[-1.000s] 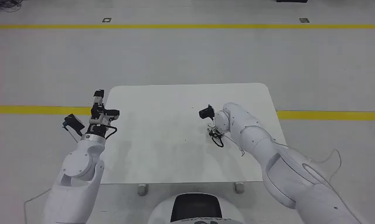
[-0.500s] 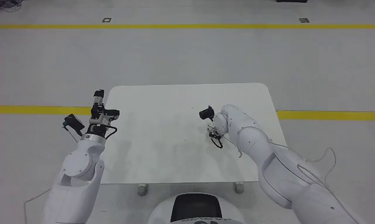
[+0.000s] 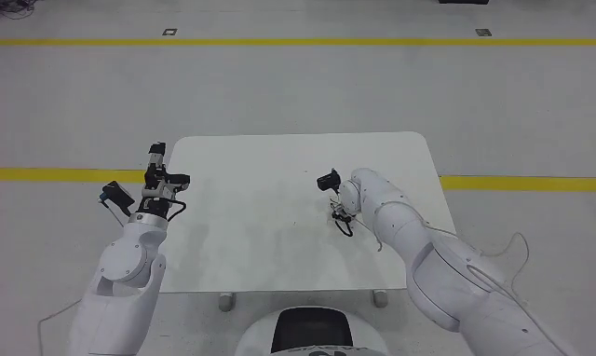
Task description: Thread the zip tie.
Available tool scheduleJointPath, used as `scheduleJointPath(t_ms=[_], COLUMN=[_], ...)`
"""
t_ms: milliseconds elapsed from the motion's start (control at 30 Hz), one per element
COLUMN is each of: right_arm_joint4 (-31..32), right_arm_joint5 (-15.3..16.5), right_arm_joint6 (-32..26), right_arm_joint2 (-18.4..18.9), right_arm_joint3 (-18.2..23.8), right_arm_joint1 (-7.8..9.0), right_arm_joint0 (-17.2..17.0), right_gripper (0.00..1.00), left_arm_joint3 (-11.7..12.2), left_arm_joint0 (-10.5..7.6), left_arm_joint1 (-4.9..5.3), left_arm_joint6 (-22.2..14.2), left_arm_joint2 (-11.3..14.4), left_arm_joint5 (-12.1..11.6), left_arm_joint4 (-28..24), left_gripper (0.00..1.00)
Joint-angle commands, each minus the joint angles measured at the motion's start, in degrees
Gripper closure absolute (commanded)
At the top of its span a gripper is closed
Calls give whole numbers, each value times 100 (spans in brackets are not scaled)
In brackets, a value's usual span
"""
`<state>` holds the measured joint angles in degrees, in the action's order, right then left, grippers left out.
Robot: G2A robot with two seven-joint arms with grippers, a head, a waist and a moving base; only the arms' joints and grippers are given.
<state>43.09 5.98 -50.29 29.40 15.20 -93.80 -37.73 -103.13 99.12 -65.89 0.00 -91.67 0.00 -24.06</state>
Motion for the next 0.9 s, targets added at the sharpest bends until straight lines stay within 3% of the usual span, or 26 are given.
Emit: scheduleJointPath(t_ms=[0, 467, 867], right_arm_joint4=[4, 147, 75], right_arm_joint5=[-8, -174, 237], right_arm_joint6=[12, 89, 244], right_arm_joint2=[10, 76, 311], right_arm_joint3=[-37, 37, 237], right_arm_joint1=[-13, -43, 147], right_arm_joint0=[13, 137, 145], right_gripper=[100, 100, 100], left_arm_joint3=[0, 0, 0], left_arm_joint0=[0, 0, 0], left_arm_joint1=[0, 0, 0], left_arm_joint6=[0, 0, 0], left_arm_joint2=[0, 0, 0], left_arm_joint5=[0, 0, 0], left_arm_joint4=[0, 0, 0], left_gripper=[0, 0, 0])
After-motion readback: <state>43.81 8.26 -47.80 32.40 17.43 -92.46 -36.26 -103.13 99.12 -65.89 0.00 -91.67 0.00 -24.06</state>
